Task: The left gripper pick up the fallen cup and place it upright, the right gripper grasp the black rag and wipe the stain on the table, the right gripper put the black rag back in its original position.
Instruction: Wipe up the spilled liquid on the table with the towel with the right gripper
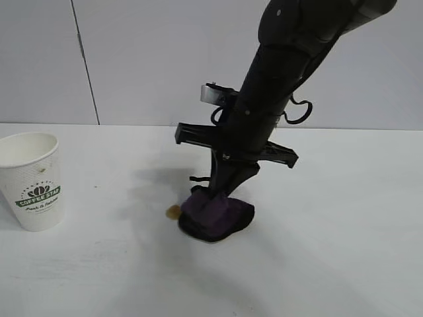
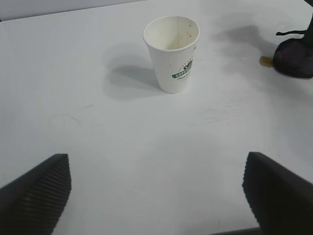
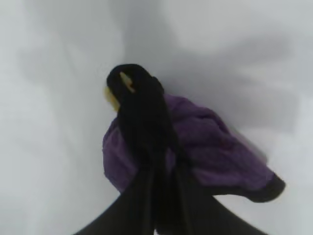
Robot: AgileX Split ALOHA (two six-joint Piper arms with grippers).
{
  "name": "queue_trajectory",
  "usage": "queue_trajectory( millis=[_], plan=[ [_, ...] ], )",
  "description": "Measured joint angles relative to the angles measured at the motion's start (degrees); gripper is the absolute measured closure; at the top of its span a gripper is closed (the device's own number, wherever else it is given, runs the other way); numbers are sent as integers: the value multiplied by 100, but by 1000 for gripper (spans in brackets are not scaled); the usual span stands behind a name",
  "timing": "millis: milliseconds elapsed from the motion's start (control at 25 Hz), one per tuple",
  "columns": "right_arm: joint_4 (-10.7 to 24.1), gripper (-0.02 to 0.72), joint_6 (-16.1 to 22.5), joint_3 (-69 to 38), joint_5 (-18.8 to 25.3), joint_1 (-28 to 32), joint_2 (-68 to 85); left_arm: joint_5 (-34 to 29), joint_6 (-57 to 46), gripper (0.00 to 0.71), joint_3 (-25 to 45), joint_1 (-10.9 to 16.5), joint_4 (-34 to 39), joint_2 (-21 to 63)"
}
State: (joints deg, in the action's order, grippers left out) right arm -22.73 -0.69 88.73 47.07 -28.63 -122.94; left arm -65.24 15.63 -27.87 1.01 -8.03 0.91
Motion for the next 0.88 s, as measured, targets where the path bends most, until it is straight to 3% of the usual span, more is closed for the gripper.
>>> queue_trajectory(
  millis=[200,360,720,880],
  plan=[
    [-98,663,-24,0,-761,-588,0,0,0,23,0,0,0,0],
    [40,663,-30,0,-1236,-747,-29,0,0,23,0,0,0,0],
    [992,663,350,2,-1358,-753,-308,0,0,23,0,0,0,0],
    [1457,663,599,108,-1039,-566,-308,0,0,23,0,0,0,0]
  ],
)
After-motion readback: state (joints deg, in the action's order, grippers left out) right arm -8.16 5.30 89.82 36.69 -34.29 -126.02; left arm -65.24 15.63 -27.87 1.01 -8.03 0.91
